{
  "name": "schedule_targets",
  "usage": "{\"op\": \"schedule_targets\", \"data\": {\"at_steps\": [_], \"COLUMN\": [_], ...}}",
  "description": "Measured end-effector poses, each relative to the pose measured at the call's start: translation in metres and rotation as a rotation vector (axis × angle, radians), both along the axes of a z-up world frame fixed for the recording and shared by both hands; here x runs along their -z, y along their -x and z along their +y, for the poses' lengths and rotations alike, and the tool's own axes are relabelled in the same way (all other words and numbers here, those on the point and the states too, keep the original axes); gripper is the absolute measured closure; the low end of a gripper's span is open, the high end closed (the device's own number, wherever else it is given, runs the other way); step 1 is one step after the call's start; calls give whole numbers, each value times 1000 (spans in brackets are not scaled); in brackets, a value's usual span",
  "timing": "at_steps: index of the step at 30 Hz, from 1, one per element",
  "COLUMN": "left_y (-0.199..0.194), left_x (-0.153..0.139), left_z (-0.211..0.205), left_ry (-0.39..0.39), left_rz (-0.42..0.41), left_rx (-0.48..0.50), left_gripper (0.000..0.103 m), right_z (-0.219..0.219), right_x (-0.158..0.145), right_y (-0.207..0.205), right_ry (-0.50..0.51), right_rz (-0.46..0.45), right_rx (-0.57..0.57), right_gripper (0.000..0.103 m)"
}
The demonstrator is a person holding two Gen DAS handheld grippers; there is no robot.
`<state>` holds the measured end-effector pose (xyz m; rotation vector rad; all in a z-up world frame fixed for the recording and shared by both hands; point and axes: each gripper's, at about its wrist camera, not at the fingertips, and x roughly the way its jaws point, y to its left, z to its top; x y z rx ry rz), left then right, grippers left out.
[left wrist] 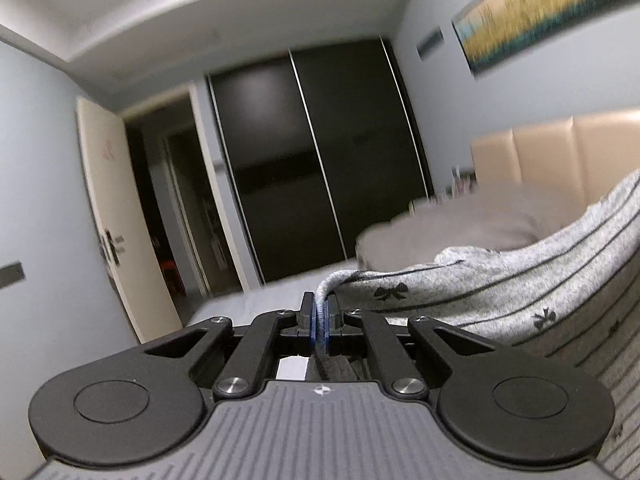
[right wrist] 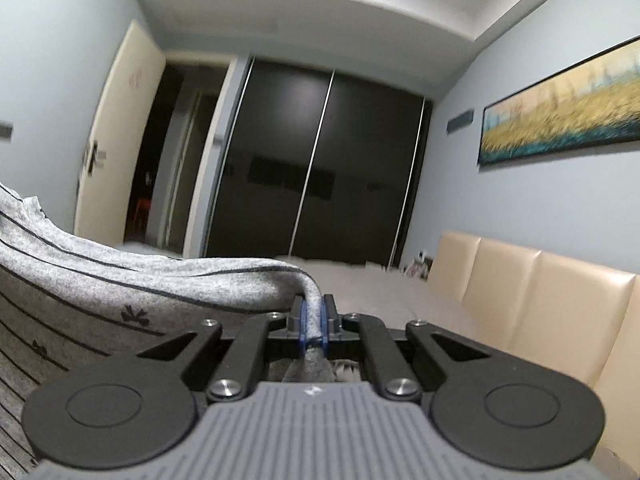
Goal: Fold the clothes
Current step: 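Swing the held shirt down and lay it flat on the bed with both grippers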
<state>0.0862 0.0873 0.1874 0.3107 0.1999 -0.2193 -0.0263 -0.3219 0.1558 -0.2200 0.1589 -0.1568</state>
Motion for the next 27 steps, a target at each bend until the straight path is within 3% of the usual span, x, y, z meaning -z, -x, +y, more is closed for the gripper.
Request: {"op": "schedule_targets", "data": {"at_steps": [8, 14, 20, 27], "left_y": [-148, -222, -265, -283], "left_x": [110, 217, 295, 328], "left_z": [-28, -36, -49, -46], "left_ry": [-127, -232, -268, -252], "left_rz": [186, 339, 434, 494], "left_rx": [12, 4, -1, -35], "left_gripper": [101, 101, 101, 100], "right_z": [-8, -7, -15, -25], "right_x": [100, 201, 280, 325], "right_y": [-160, -246, -303, -322], "right_ry": [29, 60, 85, 52], "right_rz": [216, 383, 522, 643], "right_rx": [17, 7, -26, -42], "right_gripper": [95, 95, 95, 95]}}
